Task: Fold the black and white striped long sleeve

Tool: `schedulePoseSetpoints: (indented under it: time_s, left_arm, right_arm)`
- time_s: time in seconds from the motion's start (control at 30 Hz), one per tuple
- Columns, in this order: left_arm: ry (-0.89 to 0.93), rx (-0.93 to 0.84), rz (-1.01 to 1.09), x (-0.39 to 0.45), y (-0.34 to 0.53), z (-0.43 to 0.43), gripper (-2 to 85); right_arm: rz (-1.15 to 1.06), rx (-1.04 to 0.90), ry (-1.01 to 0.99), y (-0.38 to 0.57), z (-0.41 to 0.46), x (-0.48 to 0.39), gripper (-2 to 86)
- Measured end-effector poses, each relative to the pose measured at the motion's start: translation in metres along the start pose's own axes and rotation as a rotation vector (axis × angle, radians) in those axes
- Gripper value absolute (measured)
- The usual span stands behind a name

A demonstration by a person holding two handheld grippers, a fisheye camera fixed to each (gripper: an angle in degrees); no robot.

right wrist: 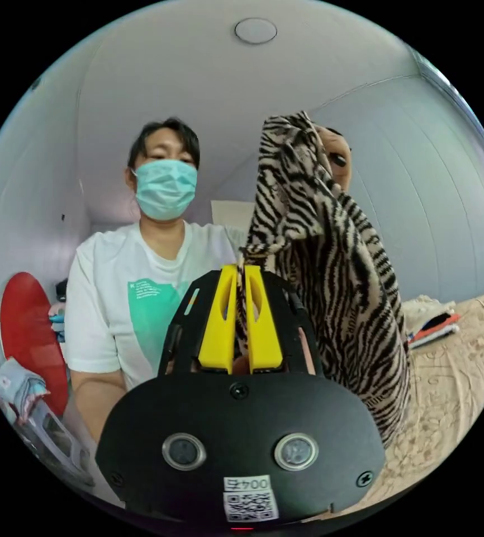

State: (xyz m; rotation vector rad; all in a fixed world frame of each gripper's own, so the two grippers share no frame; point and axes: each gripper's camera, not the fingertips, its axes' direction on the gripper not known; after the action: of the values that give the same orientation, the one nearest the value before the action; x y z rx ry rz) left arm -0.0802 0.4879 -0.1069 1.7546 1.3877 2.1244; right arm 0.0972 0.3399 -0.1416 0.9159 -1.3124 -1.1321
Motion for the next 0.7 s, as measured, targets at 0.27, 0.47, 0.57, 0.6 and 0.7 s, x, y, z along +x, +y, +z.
schedulePoseSetpoints:
  time_s: [0.27,0.47,0.57,0.6,0.7]
  left_arm:
    - [0.024,-0.001,0.005,0.005,-0.009,0.032,1.3]
    - [0.047,-0.021,0.018,0.014,-0.023,0.061,1.4]
    - [0.046,-0.045,0.021,0.022,-0.028,0.073,1.5]
    - [0.044,-0.047,0.019,0.023,-0.029,0.075,1.5]
    - [0.014,-0.061,0.003,0.033,-0.029,0.076,1.5]
  right_arm:
    - [0.033,0.026,-0.022,-0.016,-0.016,-0.013,6.4]
    - [0.137,0.102,-0.023,-0.027,-0.038,-0.006,11.4]
    - [0.178,0.111,0.014,-0.035,-0.046,-0.008,5.2]
    - [0.172,0.123,0.047,-0.038,-0.051,-0.016,2.5]
    - [0.150,0.133,0.128,-0.047,-0.071,-0.044,0.0]
